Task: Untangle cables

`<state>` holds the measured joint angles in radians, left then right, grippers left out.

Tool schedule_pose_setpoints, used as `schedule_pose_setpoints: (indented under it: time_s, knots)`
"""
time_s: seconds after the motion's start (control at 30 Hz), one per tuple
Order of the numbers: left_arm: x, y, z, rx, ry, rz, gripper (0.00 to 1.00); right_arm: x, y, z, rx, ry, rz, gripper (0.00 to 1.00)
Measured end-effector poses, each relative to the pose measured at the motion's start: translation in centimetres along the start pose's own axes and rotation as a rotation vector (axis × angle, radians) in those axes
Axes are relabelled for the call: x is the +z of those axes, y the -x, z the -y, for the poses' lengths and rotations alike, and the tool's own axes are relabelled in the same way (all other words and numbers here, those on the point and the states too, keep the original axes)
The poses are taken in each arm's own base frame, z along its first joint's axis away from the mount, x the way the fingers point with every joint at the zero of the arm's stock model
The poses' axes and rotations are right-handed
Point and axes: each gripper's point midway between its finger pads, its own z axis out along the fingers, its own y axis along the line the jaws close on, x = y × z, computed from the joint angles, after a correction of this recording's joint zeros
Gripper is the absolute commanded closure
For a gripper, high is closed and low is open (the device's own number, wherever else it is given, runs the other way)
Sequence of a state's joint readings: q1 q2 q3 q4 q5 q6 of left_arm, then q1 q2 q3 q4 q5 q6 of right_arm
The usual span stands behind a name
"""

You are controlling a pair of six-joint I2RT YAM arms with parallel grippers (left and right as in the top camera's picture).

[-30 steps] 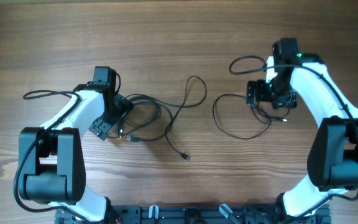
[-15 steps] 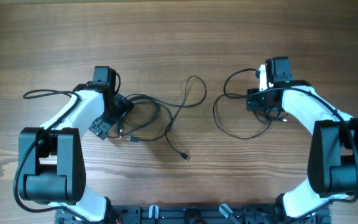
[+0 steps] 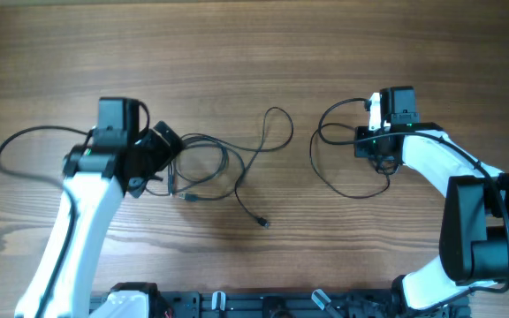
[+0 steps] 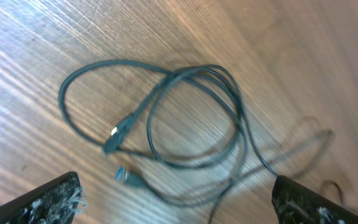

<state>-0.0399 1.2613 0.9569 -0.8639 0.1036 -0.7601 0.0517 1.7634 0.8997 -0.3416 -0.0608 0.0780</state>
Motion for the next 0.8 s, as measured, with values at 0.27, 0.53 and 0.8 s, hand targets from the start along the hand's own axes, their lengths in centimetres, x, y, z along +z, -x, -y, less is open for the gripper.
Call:
schedule_pose_setpoints:
  time_s: [0.27, 0.53, 0.8]
  knots:
    - [-5.0, -1.4, -0.8, 0.010, -0.065, 0.059, 0.00, -0.8, -0.2, -0.3, 0.044, 0.022, -0.054, 0.96]
    - [-11.4, -2.0, -0.9, 0.032, -0.233, 0.238, 0.00, -7.9, 5.5, 1.1, 0.089, 0.004, 0.109, 0.96]
    - [-14.5, -3.0, -3.5, 0.023, -0.248, 0.356, 0.00, -16.8, 10.1, 4.8, 0.143, -0.168, 0.388, 0.95]
